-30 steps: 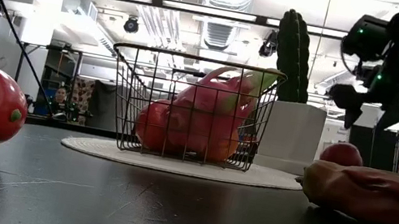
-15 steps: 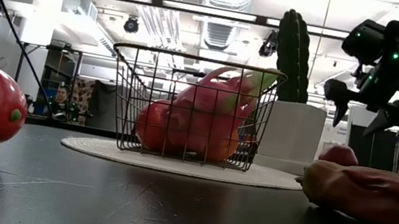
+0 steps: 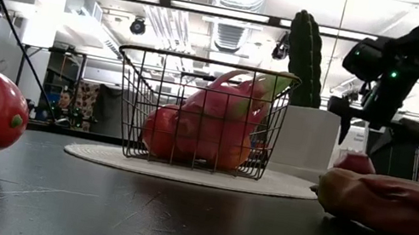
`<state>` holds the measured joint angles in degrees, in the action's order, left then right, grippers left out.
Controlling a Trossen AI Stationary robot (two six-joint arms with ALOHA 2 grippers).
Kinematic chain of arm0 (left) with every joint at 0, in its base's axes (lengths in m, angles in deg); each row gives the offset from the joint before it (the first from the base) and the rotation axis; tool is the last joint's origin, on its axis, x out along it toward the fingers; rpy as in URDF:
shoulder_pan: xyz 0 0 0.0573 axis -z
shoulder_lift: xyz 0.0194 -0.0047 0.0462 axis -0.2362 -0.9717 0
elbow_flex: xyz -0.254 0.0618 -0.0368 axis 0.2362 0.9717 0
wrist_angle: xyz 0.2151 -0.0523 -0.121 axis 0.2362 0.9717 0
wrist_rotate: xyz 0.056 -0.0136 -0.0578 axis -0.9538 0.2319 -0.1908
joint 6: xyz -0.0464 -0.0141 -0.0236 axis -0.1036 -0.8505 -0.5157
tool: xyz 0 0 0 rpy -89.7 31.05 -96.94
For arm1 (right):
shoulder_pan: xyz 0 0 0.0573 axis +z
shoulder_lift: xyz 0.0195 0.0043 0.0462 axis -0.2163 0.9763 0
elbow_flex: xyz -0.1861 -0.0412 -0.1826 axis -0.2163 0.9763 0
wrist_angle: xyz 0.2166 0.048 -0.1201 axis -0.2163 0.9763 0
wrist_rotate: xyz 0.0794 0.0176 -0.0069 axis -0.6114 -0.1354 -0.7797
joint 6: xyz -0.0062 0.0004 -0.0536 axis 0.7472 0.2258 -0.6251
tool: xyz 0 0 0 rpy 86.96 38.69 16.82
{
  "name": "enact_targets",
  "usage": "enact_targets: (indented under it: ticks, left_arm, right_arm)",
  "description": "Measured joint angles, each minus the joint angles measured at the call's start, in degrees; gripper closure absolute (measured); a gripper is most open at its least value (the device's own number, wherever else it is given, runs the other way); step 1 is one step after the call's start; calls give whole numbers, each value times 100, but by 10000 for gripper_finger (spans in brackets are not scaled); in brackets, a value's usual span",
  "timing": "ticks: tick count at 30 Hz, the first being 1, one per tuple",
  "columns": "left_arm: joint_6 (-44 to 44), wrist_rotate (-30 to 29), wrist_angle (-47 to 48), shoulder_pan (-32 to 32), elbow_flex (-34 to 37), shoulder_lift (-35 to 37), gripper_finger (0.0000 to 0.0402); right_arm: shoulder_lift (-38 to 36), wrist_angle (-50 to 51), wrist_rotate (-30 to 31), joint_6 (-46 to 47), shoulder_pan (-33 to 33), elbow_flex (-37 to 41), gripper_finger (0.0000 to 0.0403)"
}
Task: Build produce basket
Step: Put the pomegranate into the gold wire basket
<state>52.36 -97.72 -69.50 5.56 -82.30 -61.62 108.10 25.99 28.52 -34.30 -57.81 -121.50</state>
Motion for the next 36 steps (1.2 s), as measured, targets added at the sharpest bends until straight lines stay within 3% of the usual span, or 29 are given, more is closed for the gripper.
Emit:
enact_targets:
  ticks: [8,15,18,25,36]
  left_arm:
    - [-4,-2,0,0,0,0,391]
    - [-17,-3,0,0,0,0,391]
    - [-17,-4,4,0,0,0,391]
    - [-17,-7,3,-2,0,0,391]
    - [-2,-7,2,-2,0,0,391]
  right_arm:
    - [-120,75,-127,14,-12,5,76]
    - [-325,200,-104,-280,-528,-19,76]
    - [-494,148,-398,-276,-771,-129,76]
    - [-642,740,-1072,-59,-765,-79,76]
    - [-497,205,-1117,413,-613,-48,76]
